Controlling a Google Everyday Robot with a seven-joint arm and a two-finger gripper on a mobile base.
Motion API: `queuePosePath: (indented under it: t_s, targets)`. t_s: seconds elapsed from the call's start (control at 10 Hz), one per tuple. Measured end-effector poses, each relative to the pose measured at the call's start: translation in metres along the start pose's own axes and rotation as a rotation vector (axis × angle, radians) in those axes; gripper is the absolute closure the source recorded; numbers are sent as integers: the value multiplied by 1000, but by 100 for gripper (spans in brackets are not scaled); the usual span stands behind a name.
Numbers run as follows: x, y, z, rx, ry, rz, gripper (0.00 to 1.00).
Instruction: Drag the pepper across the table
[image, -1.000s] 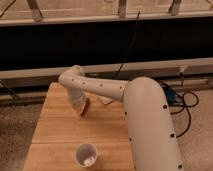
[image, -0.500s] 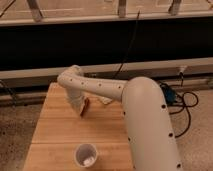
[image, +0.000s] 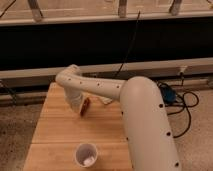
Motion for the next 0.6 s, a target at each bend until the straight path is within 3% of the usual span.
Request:
queuePosePath:
  t_s: [0.6]
  targets:
    - [3,-9,-2,1,3,2,97]
